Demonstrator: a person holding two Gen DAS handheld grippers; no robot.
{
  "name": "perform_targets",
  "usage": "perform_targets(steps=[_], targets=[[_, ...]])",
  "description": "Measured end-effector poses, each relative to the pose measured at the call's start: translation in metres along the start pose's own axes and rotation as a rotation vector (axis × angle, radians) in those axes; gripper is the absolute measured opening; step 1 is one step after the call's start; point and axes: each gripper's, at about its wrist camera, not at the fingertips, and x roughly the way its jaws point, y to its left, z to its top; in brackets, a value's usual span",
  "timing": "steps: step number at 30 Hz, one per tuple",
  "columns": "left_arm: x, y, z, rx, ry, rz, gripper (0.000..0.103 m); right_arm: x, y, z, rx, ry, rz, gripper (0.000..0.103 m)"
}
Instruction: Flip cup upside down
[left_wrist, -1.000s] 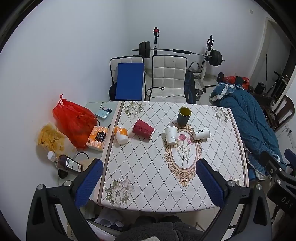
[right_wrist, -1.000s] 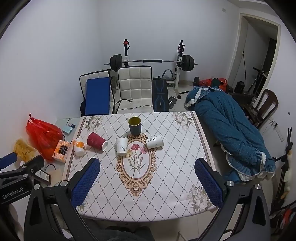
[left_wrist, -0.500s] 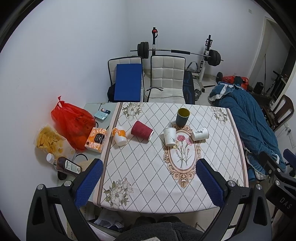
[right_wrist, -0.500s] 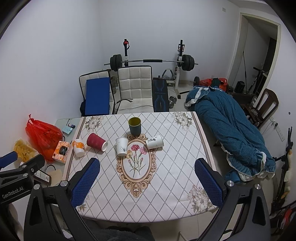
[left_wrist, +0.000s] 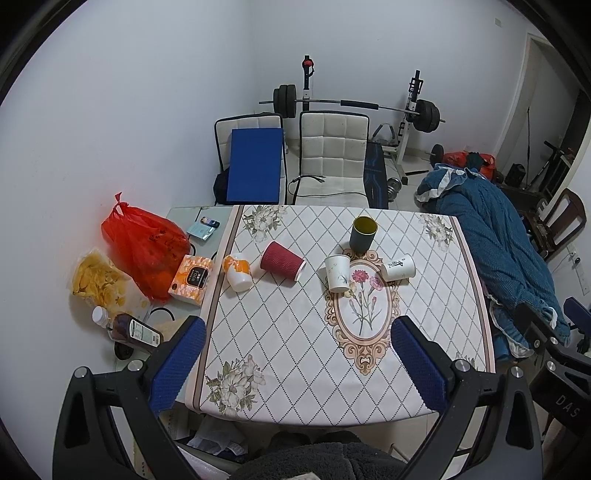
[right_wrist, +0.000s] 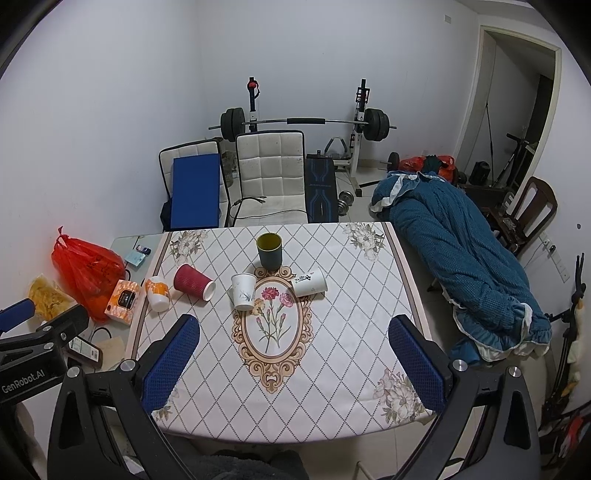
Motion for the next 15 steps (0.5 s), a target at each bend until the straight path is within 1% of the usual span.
perform_targets(steps=[6,15], targets=[[0.0054,-0.0017,0.0074,0.0,-0.002,-0.002,0.103,0.0007,-0.0001,0.0002,-0.001,-0.001,0.002,0.103],[0.004,-0.0028,0.0069,0.0,-0.004,0.0,0.103,0.0009,0.0004,0.0016,0.001,-0.001,0.005,0.103]])
